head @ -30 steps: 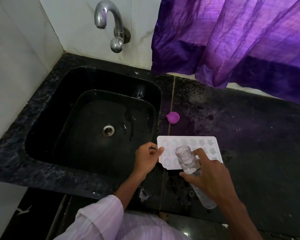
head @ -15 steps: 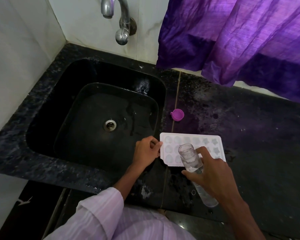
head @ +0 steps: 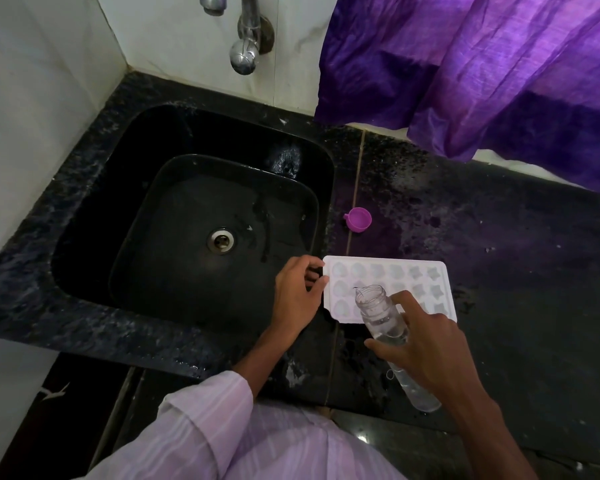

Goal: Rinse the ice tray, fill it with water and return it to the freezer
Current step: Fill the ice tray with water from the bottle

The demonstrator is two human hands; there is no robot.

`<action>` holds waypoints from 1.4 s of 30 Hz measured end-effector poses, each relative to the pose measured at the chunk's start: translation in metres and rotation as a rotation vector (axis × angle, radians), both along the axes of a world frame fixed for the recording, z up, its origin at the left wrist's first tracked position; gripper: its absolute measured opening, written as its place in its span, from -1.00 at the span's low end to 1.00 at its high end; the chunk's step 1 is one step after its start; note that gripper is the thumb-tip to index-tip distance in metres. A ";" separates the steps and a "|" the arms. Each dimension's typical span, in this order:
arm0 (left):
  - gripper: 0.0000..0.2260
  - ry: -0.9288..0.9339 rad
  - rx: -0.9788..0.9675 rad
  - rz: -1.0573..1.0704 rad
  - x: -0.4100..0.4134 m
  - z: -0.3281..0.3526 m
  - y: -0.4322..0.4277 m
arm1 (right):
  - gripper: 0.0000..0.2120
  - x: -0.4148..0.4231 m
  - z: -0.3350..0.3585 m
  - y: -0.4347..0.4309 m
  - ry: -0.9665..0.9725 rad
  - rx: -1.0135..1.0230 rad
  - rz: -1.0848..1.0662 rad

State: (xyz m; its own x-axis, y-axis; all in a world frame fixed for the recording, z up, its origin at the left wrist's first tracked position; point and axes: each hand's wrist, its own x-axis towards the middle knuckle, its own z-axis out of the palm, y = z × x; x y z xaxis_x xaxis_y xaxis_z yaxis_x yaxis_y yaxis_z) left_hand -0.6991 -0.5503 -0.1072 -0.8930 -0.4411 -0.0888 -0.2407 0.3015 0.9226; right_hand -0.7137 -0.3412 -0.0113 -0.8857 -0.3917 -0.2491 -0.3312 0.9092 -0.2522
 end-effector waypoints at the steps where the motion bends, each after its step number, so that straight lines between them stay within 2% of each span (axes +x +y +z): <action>1: -0.84 0.011 0.001 -0.006 0.000 -0.001 0.000 | -0.40 0.001 -0.001 0.001 0.000 0.001 -0.003; 10: -0.83 0.048 0.012 -0.046 0.004 -0.003 0.006 | -0.43 0.004 -0.007 0.012 -0.007 -0.007 -0.016; 26: -0.81 0.079 -0.096 -0.072 0.009 -0.009 0.013 | -0.38 -0.001 -0.009 0.035 0.016 0.048 -0.047; 42: -0.81 0.084 -0.044 -0.039 0.008 -0.004 0.018 | -0.33 -0.012 -0.008 0.062 0.012 0.085 -0.099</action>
State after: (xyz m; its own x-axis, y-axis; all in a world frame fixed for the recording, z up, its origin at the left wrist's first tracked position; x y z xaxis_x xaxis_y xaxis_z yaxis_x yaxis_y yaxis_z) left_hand -0.6907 -0.5322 -0.1110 -0.9133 -0.4073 0.0059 -0.1499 0.3496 0.9248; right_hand -0.7257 -0.2790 -0.0188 -0.9221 -0.2805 -0.2665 -0.2417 0.9555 -0.1691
